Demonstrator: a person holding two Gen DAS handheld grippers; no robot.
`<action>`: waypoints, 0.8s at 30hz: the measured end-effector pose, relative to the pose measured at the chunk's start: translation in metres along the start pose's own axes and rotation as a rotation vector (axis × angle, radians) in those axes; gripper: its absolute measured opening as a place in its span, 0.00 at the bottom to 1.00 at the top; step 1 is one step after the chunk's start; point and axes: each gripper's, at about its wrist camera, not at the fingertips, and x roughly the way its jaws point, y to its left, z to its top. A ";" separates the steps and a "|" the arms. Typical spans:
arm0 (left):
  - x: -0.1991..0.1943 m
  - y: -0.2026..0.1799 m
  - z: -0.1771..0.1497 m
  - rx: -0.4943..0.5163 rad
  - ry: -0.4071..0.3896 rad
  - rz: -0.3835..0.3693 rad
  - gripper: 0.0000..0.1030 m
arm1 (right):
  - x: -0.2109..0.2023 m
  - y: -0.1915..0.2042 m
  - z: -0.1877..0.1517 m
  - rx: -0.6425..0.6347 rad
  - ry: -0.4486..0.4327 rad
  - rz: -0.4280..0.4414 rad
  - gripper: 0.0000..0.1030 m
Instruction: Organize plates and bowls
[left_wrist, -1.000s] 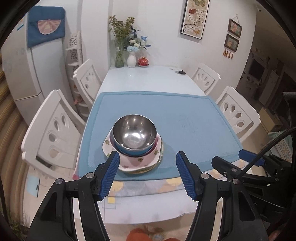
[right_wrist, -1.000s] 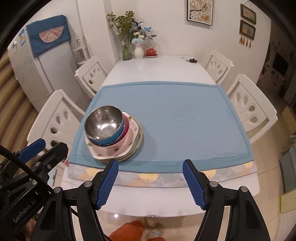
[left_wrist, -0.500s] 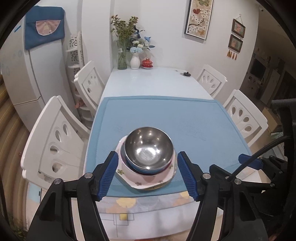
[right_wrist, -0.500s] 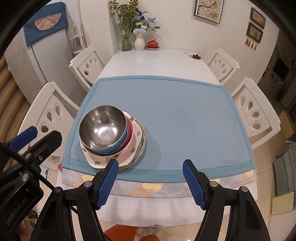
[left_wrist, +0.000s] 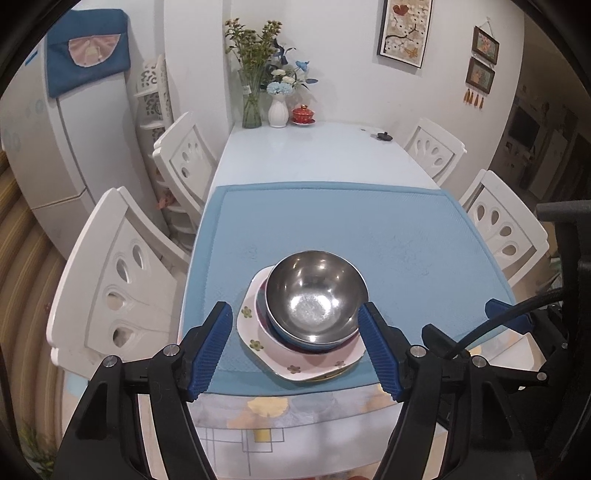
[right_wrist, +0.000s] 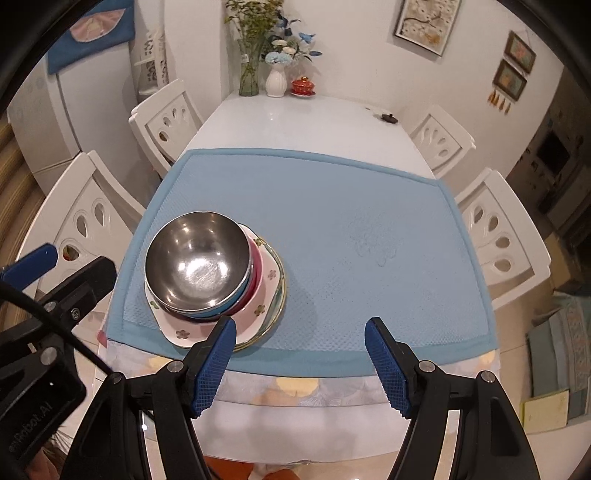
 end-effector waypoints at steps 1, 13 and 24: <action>0.000 0.000 0.001 0.002 0.003 0.002 0.67 | 0.001 0.001 0.001 -0.001 0.002 0.000 0.68; 0.009 0.006 0.007 0.017 0.030 0.005 0.67 | 0.011 0.005 0.007 0.021 0.031 0.007 0.68; 0.011 0.008 0.009 0.034 0.015 0.021 0.67 | 0.015 0.011 0.009 0.026 0.042 0.007 0.68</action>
